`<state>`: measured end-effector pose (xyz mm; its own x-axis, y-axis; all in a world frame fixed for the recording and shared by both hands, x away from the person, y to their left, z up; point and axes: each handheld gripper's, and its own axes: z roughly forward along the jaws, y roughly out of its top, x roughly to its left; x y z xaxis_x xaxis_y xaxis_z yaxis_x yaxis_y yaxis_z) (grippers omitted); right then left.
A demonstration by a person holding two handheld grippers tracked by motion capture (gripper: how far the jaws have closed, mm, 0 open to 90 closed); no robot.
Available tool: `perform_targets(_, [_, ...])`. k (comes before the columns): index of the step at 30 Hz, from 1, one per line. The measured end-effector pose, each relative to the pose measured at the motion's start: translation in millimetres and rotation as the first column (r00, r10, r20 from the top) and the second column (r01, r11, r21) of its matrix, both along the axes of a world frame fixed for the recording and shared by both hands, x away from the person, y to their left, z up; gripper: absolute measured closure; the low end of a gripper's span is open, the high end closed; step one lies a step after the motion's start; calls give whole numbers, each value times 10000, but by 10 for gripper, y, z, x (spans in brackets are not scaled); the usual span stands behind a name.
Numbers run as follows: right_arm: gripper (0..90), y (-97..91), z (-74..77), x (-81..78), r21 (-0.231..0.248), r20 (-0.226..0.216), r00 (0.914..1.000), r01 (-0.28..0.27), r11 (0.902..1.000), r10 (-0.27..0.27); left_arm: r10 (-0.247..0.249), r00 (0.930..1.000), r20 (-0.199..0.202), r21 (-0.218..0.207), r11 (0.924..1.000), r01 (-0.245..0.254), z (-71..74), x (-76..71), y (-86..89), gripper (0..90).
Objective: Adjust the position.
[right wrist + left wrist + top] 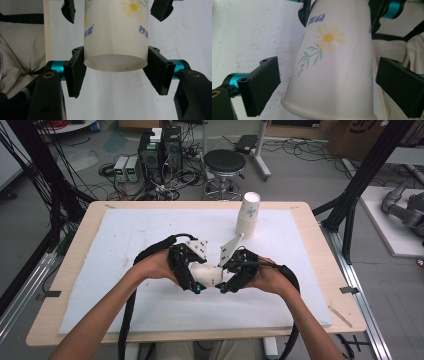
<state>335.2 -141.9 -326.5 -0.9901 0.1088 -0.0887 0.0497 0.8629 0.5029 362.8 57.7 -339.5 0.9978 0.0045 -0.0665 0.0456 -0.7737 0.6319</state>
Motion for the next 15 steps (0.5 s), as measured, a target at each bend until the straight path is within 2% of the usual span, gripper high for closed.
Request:
perform_targets(3, [378, -41, -19, 5, 130, -115, 9999, 130, 9998, -128, -80, 10000, 41, -81, 9999, 80, 2, -15, 20, 55])
perform_targets(5, [378, -68, -29, 20, 251, -43, 10000, 49, 9997, -48, -62, 9999, 159, -146, 9999, 64, 4, -18, 42, 66])
perform_targets(9, [378, -142, -32, 5, 510, -57, 9997, 239, 9984, -237, 288, 9994, 210, -790, 9965, -271, 19, -2, 162, 68])
perform_targets(12, [378, -221, -39, -12, 928, -100, 9993, 381, 9950, -374, 507, 9983, 275, -1042, 9934, -476, 49, -9, 264, 68])
perform_targets(13, [379, -251, -45, -18, 1099, -121, 9990, 434, 9930, -423, 575, 9978, 318, -1245, 9908, -531, 67, -22, 290, 68])
perform_targets(15, [379, -324, -69, -30, 1513, -64, 9985, 551, 9869, -548, 707, 9966, 416, -1906, 9797, -615, 102, -65, 348, 68])
